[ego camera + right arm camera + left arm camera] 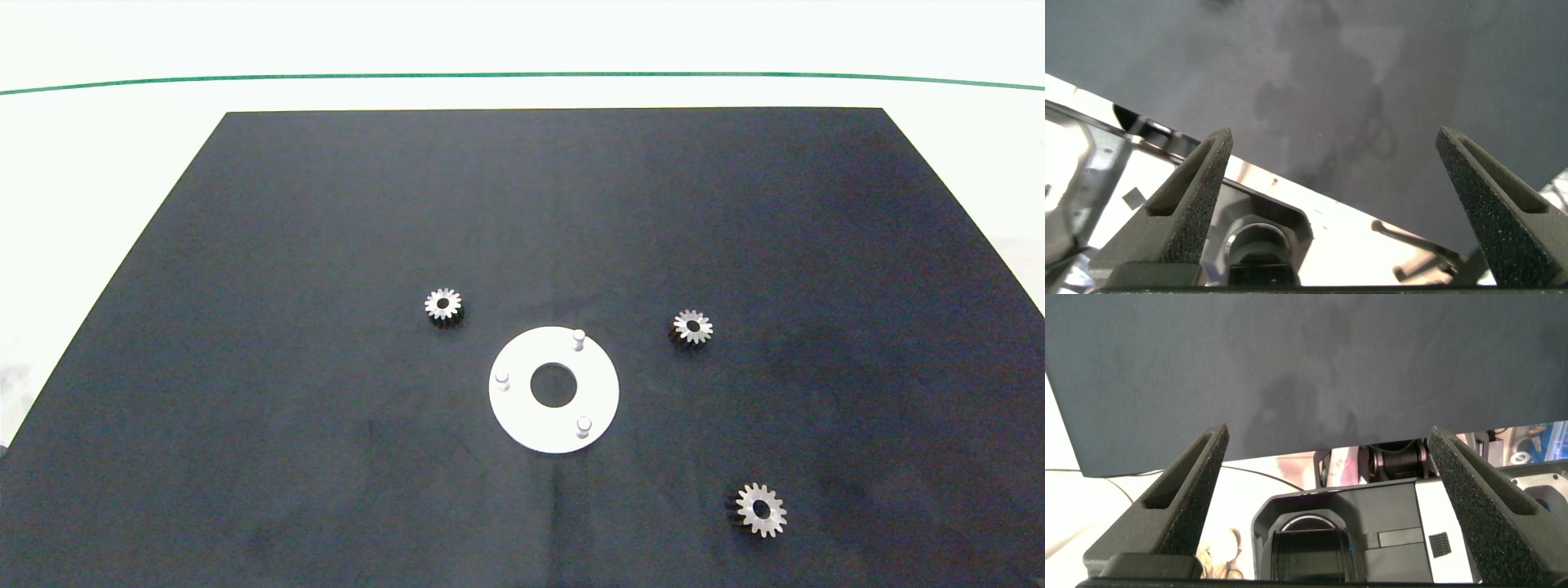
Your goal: Install three planetary gears onto the carrier pins
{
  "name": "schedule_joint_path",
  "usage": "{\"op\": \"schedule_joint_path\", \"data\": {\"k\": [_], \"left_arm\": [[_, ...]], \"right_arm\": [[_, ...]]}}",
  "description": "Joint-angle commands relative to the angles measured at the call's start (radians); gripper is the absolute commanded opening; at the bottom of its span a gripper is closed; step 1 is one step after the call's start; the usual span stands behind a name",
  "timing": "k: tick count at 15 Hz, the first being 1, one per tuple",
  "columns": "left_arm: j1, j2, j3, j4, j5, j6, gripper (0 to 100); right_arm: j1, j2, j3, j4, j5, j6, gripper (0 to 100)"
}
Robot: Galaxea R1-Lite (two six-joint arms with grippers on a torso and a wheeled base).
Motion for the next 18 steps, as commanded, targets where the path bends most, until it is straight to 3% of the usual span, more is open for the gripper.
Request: {"op": "schedule_joint_path", "data": {"k": [1, 2, 4, 7, 8, 9, 11, 12, 18], "left_arm": [[0.001, -0.008, -0.001, 0.005, 0.0, 0.0, 100], [-0.001, -0.013, -0.002, 0.005, 0.0, 0.0, 100], [-0.001, -0.013, -0.007, 0.004, 0.0, 0.002, 100], [-0.001, -0.01, -0.008, 0.002, -0.002, 0.002, 100], [-0.001, -0.011, -0.007, 0.002, -0.003, 0.003, 100], [-0.001, -0.011, -0.005, 0.002, -0.005, 0.003, 100], [-0.001, -0.013, -0.004, 0.002, -0.005, 0.003, 100], [-0.001, -0.013, -0.005, 0.002, -0.005, 0.003, 100], [0.001, -0.013, -0.008, 0.001, -0.005, 0.003, 100]], "right_arm": [[0.033, 0.064, 0.014, -0.016, -0.013, 0.009, 100], [0.049, 0.066, 0.026, -0.045, -0.006, 0.011, 100], [0.095, 0.025, 0.132, -0.166, -0.003, 0.029, 100], [0.127, -0.091, 0.362, -0.445, -0.008, 0.031, 100], [0.127, -0.114, 0.41, -0.502, -0.003, 0.032, 100], [0.125, -0.126, 0.436, -0.52, 0.003, 0.034, 100], [0.13, -0.138, 0.47, -0.547, 0.047, 0.063, 100], [0.127, -0.13, 0.486, -0.577, 0.061, 0.063, 100], [0.128, 0.012, 0.502, -0.703, 0.055, 0.062, 100]]}}
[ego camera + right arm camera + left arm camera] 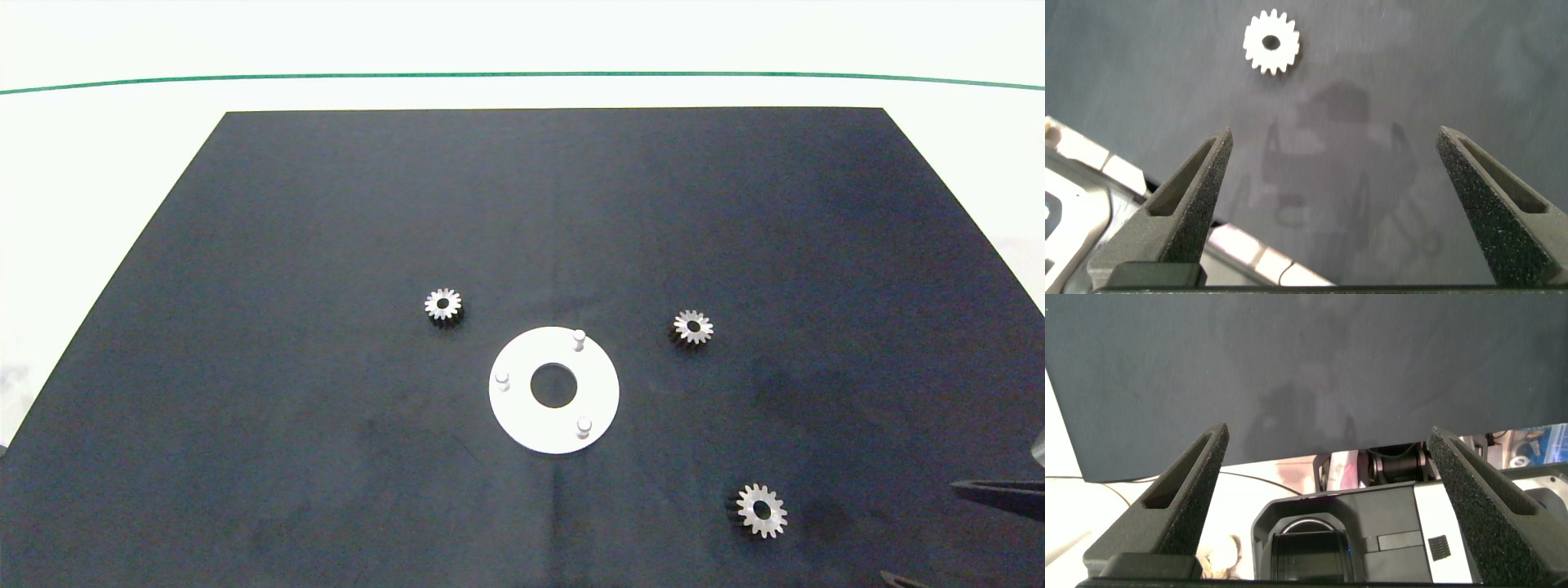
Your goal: Install three planetary gears onto the carrier pins
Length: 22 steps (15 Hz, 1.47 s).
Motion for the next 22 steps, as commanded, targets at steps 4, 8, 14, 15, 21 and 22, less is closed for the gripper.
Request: {"op": "schedule_joint_path", "data": {"k": [4, 8, 14, 15, 21, 22], "left_arm": [[0.001, 0.004, -0.002, -0.001, 0.0, 0.0, 100], [0.001, 0.006, -0.001, -0.012, -0.002, 0.005, 100], [-0.001, 0.01, -0.002, -0.028, -0.002, 0.005, 100], [-0.001, 0.01, -0.002, -0.03, -0.002, 0.005, 100], [-0.001, 0.013, -0.002, -0.03, -0.003, 0.005, 100], [-0.001, 0.016, -0.002, -0.03, -0.003, 0.006, 100]], "right_arm": [[0.006, 0.131, -0.002, -0.035, 0.001, -0.001, 100], [0.068, 0.181, -0.002, -0.037, 0.004, 0.007, 100], [0.083, 0.237, 0.013, -0.086, -0.017, 0.004, 100], [0.085, 0.249, 0.015, -0.088, -0.034, 0.002, 100], [0.094, 0.318, 0.013, -0.16, -0.054, 0.002, 100], [0.094, 0.329, 0.013, -0.166, -0.053, 0.002, 100]]}}
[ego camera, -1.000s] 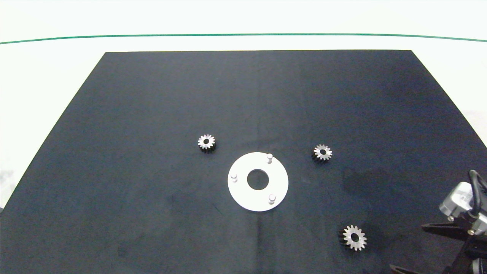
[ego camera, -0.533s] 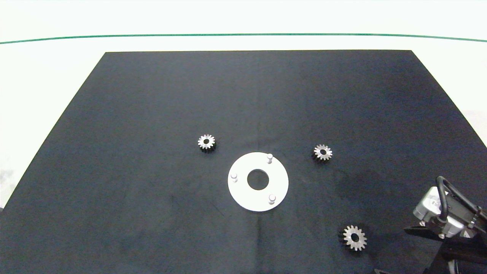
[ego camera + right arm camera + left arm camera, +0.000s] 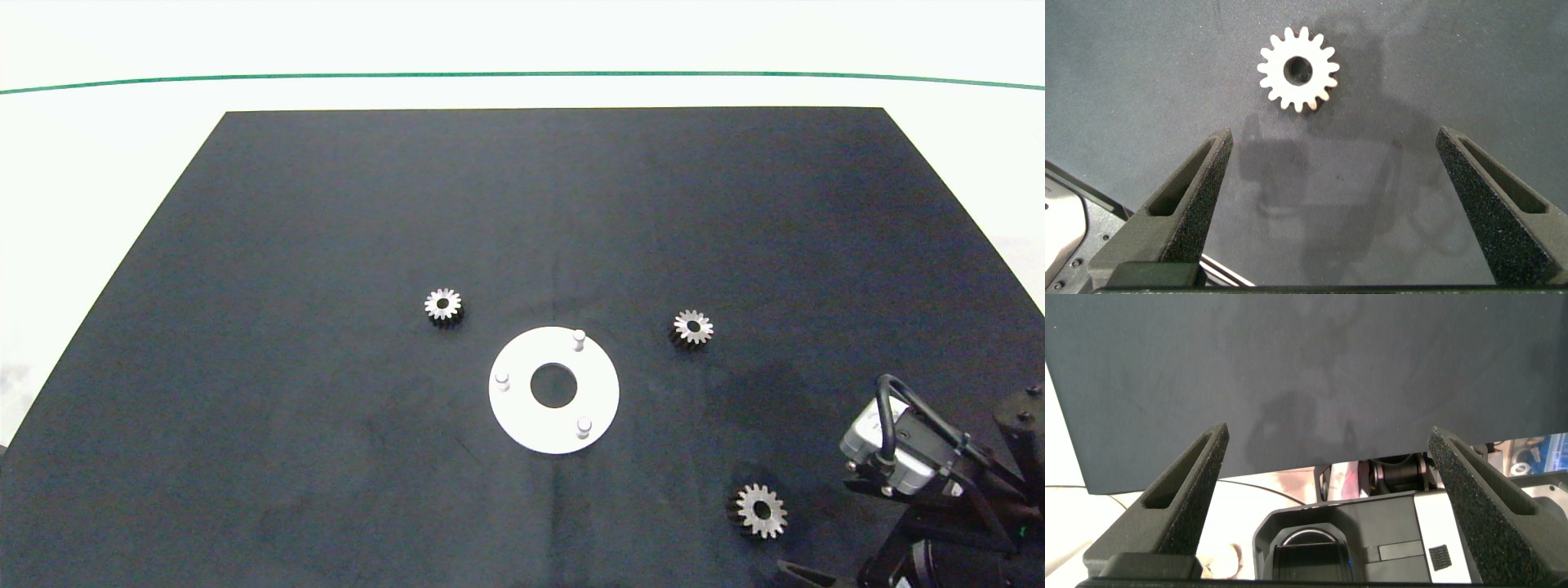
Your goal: Install three planetary gears onto the carrier pins
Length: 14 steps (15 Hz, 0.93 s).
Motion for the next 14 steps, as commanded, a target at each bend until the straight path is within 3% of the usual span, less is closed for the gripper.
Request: {"op": "schedule_joint_path", "data": {"k": [1, 3, 8, 14], "left_arm": [[0.0, 0.007, 0.001, 0.005, 0.0, 0.0, 100], [0.0, 0.007, 0.001, 0.005, 0.0, 0.0, 100], [0.0, 0.007, -0.001, 0.001, 0.0, 0.001, 100], [0.0, 0.007, -0.001, -0.001, 0.0, 0.001, 100]], "right_arm": [[0.005, 0.03, 0.0, -0.006, 0.001, -0.001, 100], [0.018, 0.03, -0.005, -0.007, 0.002, 0.0, 100], [0.052, 0.103, -0.003, -0.082, -0.001, 0.0, 100], [0.055, 0.139, -0.002, -0.11, -0.007, -0.001, 100]]}}
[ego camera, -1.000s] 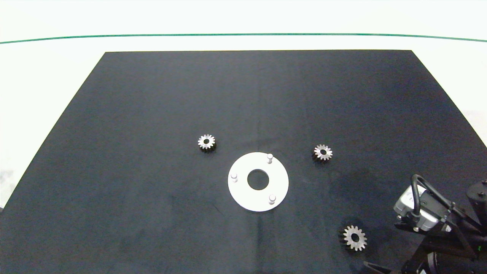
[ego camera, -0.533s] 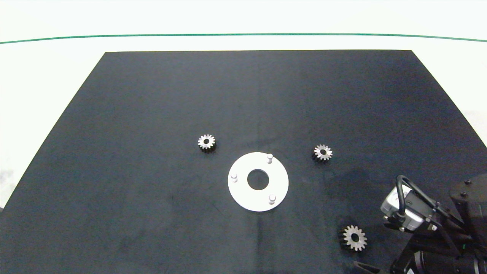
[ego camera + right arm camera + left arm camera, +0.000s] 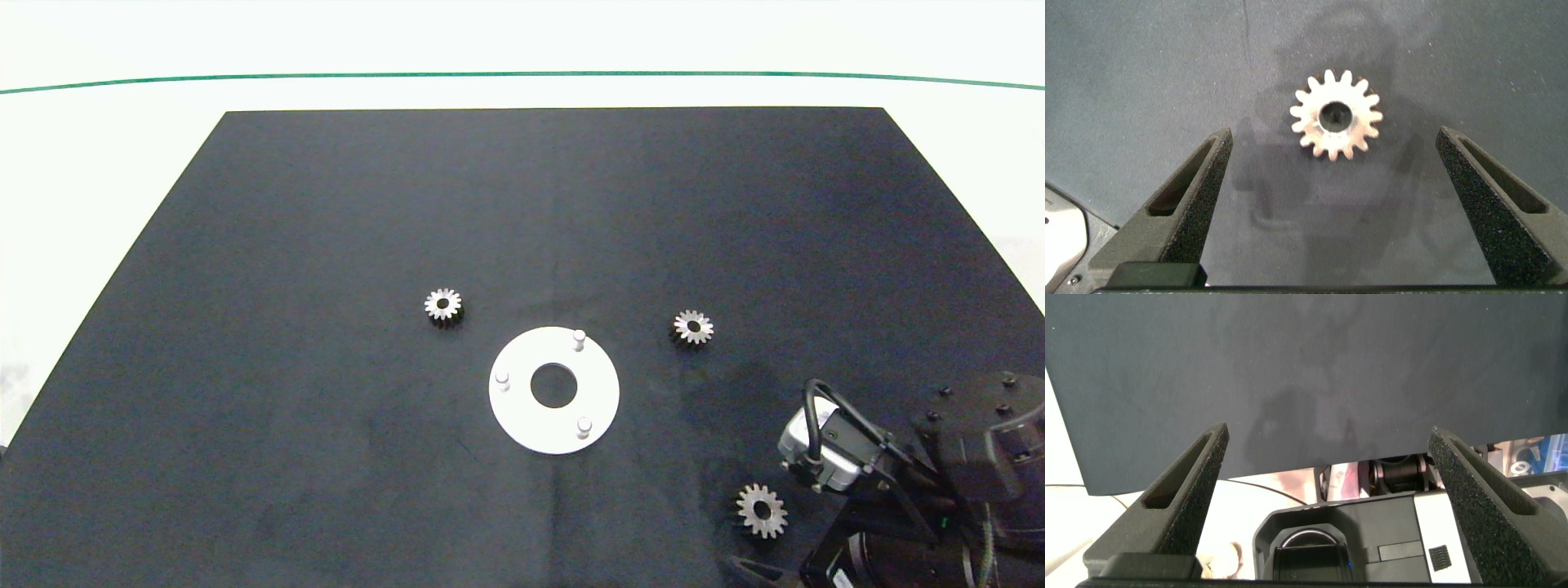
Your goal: Install three planetary gears onto the carrier pins
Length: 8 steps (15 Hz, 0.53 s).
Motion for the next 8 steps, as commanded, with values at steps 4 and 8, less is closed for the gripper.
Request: {"op": "schedule_joint_path", "data": {"k": [4, 8], "left_arm": [[0.0, 0.001, 0.0, 0.0, 0.0, 0.001, 100], [0.0, 0.001, 0.0, -0.001, 0.0, 0.001, 100]], "right_arm": [[0.004, 0.04, -0.001, -0.028, -0.003, 0.0, 100], [0.004, 0.05, -0.001, -0.036, -0.003, 0.0, 96]]}}
